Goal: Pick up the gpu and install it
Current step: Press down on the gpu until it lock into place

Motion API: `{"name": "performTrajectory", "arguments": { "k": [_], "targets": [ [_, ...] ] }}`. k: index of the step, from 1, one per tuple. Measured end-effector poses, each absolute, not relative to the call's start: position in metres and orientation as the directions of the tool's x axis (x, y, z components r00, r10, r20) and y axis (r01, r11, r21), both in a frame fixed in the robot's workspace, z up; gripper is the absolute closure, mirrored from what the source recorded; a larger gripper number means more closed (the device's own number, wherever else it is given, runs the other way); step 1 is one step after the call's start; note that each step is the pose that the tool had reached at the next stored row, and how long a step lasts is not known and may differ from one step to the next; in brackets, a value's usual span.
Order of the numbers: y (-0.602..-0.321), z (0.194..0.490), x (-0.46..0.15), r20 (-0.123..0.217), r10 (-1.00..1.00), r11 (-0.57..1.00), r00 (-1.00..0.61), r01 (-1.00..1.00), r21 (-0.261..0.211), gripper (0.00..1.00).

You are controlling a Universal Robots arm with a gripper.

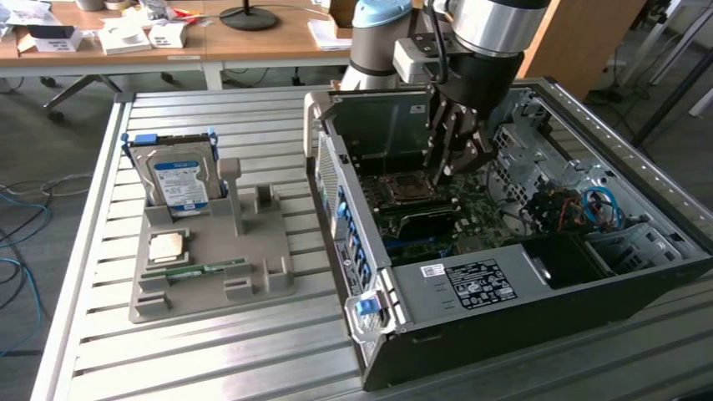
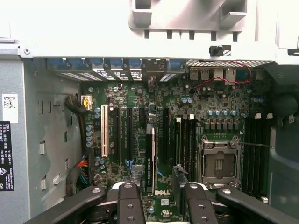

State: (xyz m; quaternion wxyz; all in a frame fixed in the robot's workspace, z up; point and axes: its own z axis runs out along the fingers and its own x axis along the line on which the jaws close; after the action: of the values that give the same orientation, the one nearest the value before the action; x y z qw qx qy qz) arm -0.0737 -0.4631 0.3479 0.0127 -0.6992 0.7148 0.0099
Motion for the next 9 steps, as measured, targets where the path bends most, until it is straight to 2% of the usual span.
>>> {"name": "performTrajectory", "arguments": {
  "k": [3, 5, 6, 8, 9],
  "targets": [
    [-0.4631, 0.3479, -0.0737, -0.032, -0.999, 0.022, -0.022, -1.0, -0.004, 0.62],
    [-0.4631, 0.3479, -0.0737, -0.032, -0.999, 0.022, -0.022, -1.0, -0.004, 0.74],
    [-0.4631, 0.3479, -0.0737, -0.032, -0.999, 0.022, -0.022, -1.0, -0.004, 0.74],
    [-0.4631, 0.3479, -0.0737, -0.032, -0.999, 0.022, -0.022, -1.0, -0.004, 0.86],
    [-0.4631, 0.3479, -0.0737, -0.032, -0.999, 0.022, -0.022, -1.0, -0.004, 0.86]
  ]
}}
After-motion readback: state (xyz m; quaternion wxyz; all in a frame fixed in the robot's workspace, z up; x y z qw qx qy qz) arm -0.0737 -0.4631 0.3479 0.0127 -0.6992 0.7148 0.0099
